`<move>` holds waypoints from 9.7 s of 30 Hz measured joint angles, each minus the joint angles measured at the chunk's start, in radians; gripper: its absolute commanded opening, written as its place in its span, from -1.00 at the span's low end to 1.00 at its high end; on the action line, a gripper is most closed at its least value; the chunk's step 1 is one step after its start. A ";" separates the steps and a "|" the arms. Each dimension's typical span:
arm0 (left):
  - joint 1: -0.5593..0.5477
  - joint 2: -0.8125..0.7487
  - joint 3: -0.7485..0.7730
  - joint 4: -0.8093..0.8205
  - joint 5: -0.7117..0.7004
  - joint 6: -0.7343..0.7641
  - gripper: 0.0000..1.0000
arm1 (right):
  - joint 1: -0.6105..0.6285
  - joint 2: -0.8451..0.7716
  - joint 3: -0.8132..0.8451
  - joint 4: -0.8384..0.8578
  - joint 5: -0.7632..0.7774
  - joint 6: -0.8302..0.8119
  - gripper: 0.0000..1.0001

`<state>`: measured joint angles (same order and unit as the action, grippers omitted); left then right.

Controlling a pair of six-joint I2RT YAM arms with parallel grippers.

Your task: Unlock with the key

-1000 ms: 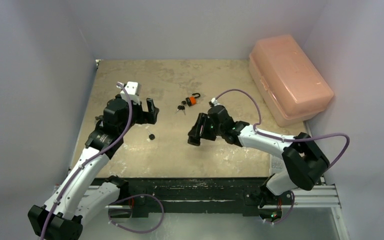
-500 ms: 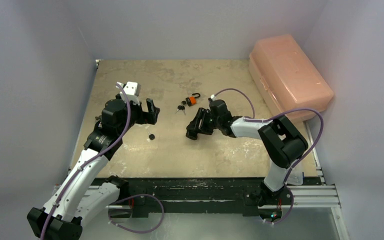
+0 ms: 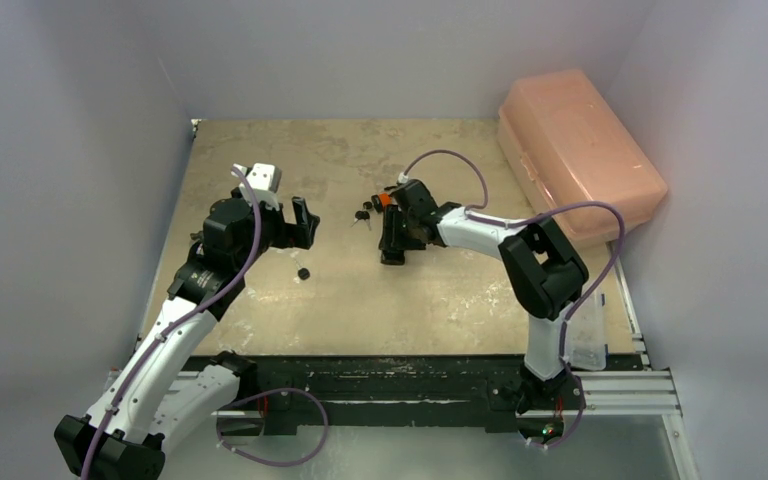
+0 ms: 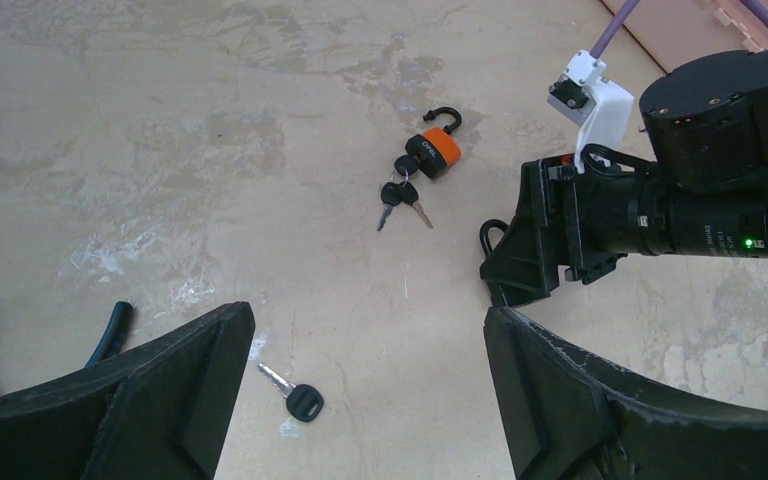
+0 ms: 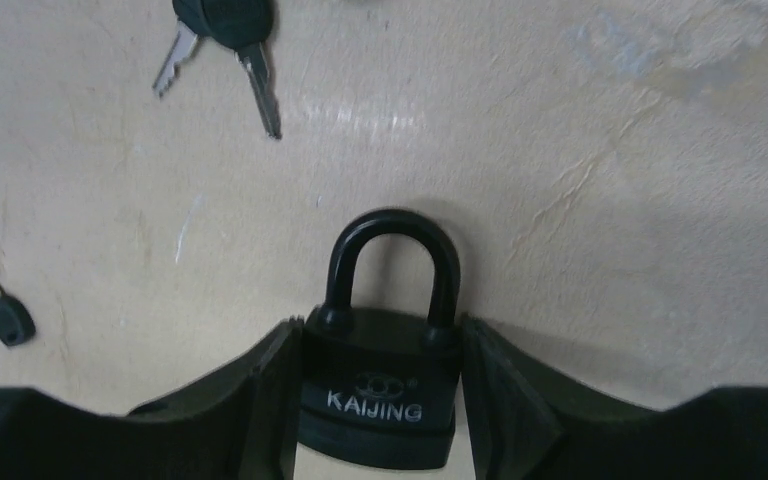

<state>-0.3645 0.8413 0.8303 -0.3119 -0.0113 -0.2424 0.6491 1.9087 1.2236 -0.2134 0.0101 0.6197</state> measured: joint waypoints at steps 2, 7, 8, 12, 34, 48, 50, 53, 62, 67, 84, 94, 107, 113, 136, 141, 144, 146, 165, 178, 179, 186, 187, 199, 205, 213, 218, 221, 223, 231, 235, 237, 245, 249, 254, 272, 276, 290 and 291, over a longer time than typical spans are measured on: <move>0.002 0.000 0.000 0.000 0.000 0.000 0.84 | 0.012 0.019 0.030 -0.035 0.023 -0.020 -0.55; 0.004 0.000 0.000 0.000 0.000 0.000 0.84 | 0.042 0.048 0.082 -0.090 0.071 -0.053 0.03; 0.004 0.000 0.000 0.000 0.000 0.000 0.84 | 0.045 0.050 0.086 -0.095 0.077 -0.056 0.21; 0.004 0.000 0.000 0.000 0.000 0.000 0.84 | 0.051 0.051 0.105 -0.142 0.099 -0.059 0.62; 0.013 -0.008 0.000 -0.013 -0.069 -0.005 0.80 | 0.238 0.051 0.257 -0.308 0.237 -0.096 0.48; 0.024 -0.219 0.000 -0.026 -0.352 -0.037 0.79 | 0.388 0.242 0.554 -0.176 0.079 -0.111 0.33; 0.024 -0.227 0.000 -0.026 -0.364 -0.037 0.79 | 0.393 0.293 0.601 -0.182 0.075 -0.116 0.33; 0.024 -0.224 0.000 -0.027 -0.368 -0.037 0.79 | 0.398 0.385 0.700 -0.209 0.079 -0.128 0.33; 0.024 -0.227 0.000 -0.027 -0.372 -0.037 0.79 | 0.428 0.538 0.922 -0.351 0.188 -0.176 0.34; 0.024 -0.231 0.000 -0.027 -0.371 -0.037 0.78 | 0.447 0.564 0.946 -0.391 0.220 -0.193 0.30; 0.031 -0.234 0.000 -0.027 -0.371 -0.037 0.79 | 0.472 0.600 0.981 -0.423 0.274 -0.214 -0.68; 0.031 -0.233 0.000 -0.026 -0.339 -0.035 0.78 | 0.459 0.397 0.665 -0.256 0.233 -0.113 -0.97; 0.037 -0.219 0.000 0.010 -0.242 -0.026 0.78 | 0.370 0.151 0.410 -0.056 0.135 0.046 -0.36; 0.037 -0.117 0.000 0.007 -0.243 -0.028 0.81 | 0.367 0.109 0.298 -0.047 0.137 0.054 0.05; -0.007 0.415 -0.036 -0.229 -0.155 -0.315 0.23 | 0.220 -0.523 -0.163 -0.083 0.315 0.025 0.75; -0.102 0.456 -0.036 -0.266 -0.207 -0.349 0.27 | 0.220 -0.563 -0.206 -0.090 0.314 0.024 0.75; -0.110 0.487 -0.036 -0.265 -0.225 -0.351 0.24 | 0.220 -0.571 -0.216 -0.090 0.314 0.024 0.75; -0.109 0.515 -0.037 -0.259 -0.235 -0.351 0.23 | 0.220 -0.572 -0.220 -0.092 0.314 0.024 0.76; -0.109 0.648 -0.043 -0.190 -0.251 -0.366 -0.13 | 0.220 -0.575 -0.250 -0.092 0.304 0.028 0.75; -0.109 0.670 -0.043 -0.160 -0.259 -0.368 -0.60 | 0.220 -0.574 -0.250 -0.092 0.288 0.028 0.76; -0.109 0.671 -0.043 -0.160 -0.259 -0.367 -0.61 | 0.220 -0.574 -0.250 -0.092 0.288 0.028 0.75; -0.137 0.672 -0.043 -0.150 -0.272 -0.362 -0.78 | 0.220 -0.574 -0.250 -0.093 0.289 0.027 0.76; -0.143 0.672 -0.043 -0.146 -0.272 -0.357 -0.78 | 0.220 -0.574 -0.250 -0.093 0.289 0.027 0.76; -0.201 0.594 0.001 -0.147 -0.050 -0.251 -0.84 | 0.220 -0.633 -0.251 -0.093 0.342 0.027 0.73; -0.201 0.527 0.093 -0.154 0.123 -0.152 -0.84 | 0.213 -0.768 -0.319 -0.045 0.366 0.027 0.72; -0.201 0.463 0.124 -0.138 0.426 -0.050 -0.84 | 0.193 -0.998 -0.455 0.098 0.358 0.021 0.62; -0.201 0.444 0.130 -0.099 0.576 -0.031 -0.84 | 0.185 -1.047 -0.517 0.225 0.280 -0.030 0.61; -0.201 0.436 0.129 -0.075 0.617 -0.030 -0.85 | 0.176 -1.043 -0.538 0.249 0.233 -0.043 0.54; -0.201 0.431 0.129 -0.063 0.630 -0.030 -0.85 | 0.166 -1.015 -0.530 0.251 0.215 -0.039 0.53; -0.201 0.379 0.106 -0.041 0.647 -0.026 -0.91 | 0.155 -0.894 -0.448 0.207 0.079 0.022 0.49; -0.201 0.370 0.104 -0.041 0.626 -0.024 -0.91 | 0.155 -0.795 -0.309 0.123 0.048 0.061 0.48; -0.201 0.370 0.103 -0.042 0.624 -0.023 -0.91 | 0.155 -0.759 -0.280 0.122 0.022 0.069 0.52; -0.201 0.341 0.080 -0.010 0.713 -0.036 -0.89 | 0.126 -0.916 -0.498 0.403 -0.146 -0.054 0.66; -0.201 0.332 0.071 0.035 0.812 -0.055 -0.88 | 0.077 -1.052 -0.670 0.671 -0.227 -0.193 0.57; -0.201 0.325 0.046 0.097 0.916 -0.095 -0.86 | 0.061 -1.070 -0.856 1.054 -0.328 -0.307 0.53; -0.213 0.295 0.093 -0.032 1.006 -0.235 -0.84 | 0.060 -0.975 -0.983 1.445 -0.750 -0.749 0.31; -0.213 0.286 0.154 -0.156 0.987 -0.231 -0.84 | 0.067 -0.981 -0.845 1.197 -0.817 -0.948 0.26; -0.213 0.289 0.227 -0.406 0.861 -0.176 -0.84 | 0.244 -0.916 -0.513 0.394 -0.626 -1.508 0.25; -0.213 0.290 0.227 -0.415 0.857 -0.172 -0.84 | 0.244 -0.921 -0.513 0.369 -0.616 -1.520 0.25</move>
<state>-0.5774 1.1309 1.0573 -0.7273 0.8455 -0.4145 0.8928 0.9878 0.7109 0.1555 -0.6060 -0.9001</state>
